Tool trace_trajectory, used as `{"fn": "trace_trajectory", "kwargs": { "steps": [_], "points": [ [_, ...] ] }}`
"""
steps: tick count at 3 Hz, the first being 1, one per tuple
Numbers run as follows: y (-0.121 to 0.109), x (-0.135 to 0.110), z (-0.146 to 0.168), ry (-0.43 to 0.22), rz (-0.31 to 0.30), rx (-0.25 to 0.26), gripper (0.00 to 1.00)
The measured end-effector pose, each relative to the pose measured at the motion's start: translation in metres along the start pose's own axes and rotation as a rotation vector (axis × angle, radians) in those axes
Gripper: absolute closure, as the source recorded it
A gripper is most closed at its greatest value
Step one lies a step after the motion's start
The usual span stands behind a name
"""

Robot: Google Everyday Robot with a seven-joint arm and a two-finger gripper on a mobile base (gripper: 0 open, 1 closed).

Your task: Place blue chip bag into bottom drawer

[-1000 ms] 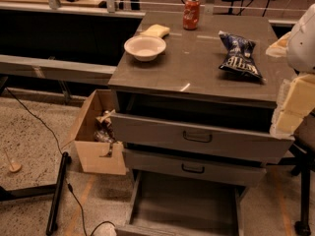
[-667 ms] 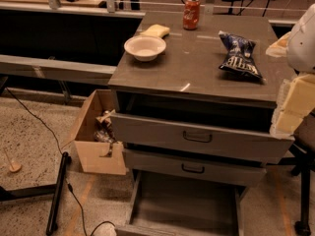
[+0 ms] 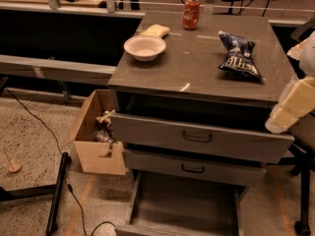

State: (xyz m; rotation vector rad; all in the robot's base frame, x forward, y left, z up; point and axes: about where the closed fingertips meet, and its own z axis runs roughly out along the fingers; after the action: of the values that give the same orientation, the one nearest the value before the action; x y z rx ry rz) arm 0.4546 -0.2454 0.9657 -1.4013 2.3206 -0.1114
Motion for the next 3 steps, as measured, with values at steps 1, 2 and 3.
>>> {"fn": "trace_trajectory", "kwargs": {
  "steps": [1,2,3],
  "points": [
    [-0.027,0.019,0.014,-0.083,0.265,0.094,0.0],
    [-0.053,0.029,0.027,-0.19,0.479,0.163,0.0],
    [-0.093,0.021,0.034,-0.328,0.586,0.245,0.0]
  ]
}}
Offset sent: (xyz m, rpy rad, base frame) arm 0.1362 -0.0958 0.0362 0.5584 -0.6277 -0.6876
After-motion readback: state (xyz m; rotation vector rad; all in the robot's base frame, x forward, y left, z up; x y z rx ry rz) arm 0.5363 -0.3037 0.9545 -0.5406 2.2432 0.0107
